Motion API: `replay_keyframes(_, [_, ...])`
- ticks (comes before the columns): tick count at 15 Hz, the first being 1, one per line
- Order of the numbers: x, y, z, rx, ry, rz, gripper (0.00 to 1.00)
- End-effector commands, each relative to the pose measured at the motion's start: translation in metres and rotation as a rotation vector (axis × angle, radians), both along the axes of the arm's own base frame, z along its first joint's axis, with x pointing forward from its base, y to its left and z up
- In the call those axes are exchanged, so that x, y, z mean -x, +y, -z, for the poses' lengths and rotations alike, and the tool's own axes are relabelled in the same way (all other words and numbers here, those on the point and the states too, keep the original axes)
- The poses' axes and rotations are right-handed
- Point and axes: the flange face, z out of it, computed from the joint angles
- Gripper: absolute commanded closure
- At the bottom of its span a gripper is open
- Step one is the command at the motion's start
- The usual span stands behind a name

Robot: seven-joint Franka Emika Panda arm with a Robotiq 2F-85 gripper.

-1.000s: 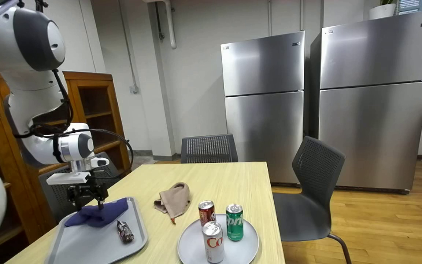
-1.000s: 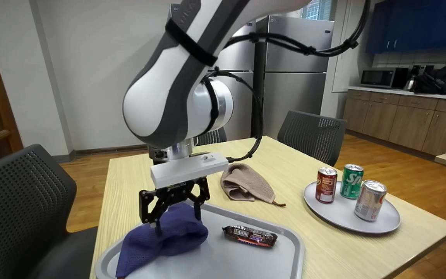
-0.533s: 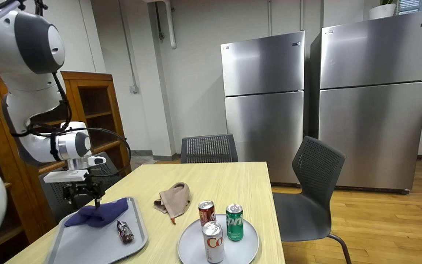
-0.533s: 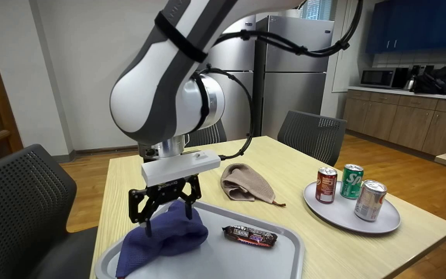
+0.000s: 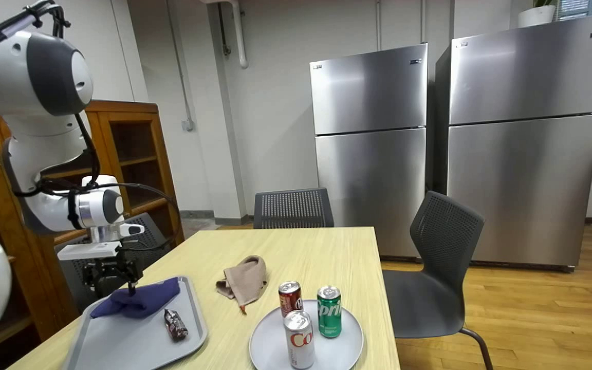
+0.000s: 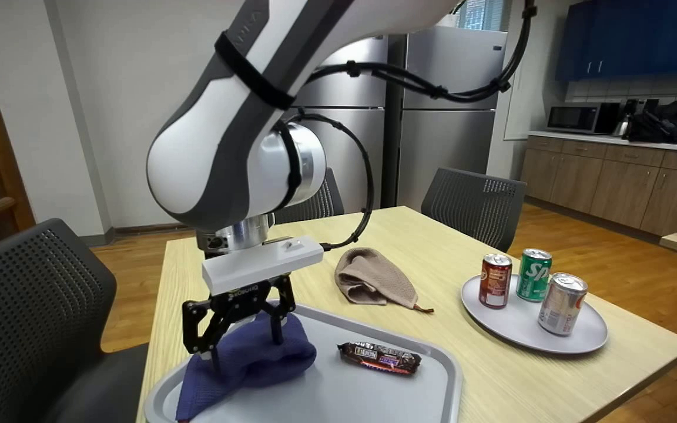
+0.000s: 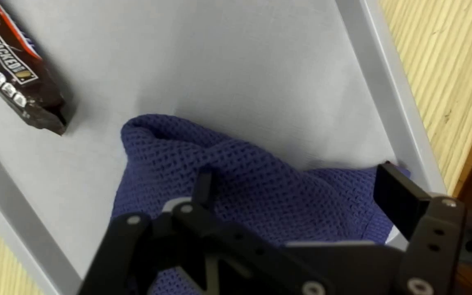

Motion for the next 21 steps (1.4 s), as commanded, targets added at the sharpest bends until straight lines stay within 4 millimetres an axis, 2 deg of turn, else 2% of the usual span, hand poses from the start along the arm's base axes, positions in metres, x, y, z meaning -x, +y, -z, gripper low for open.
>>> replay_keyframes(1, [-0.012,0.005,0.005,0.027,0.019,-0.021,0.0])
replay_keyframes(20, [-0.039,-0.023,0.024,0.079,0.065,0.054,0.0])
replay_keyframes(21, [-0.039,-0.023,0.024,0.08,0.066,0.058,0.25])
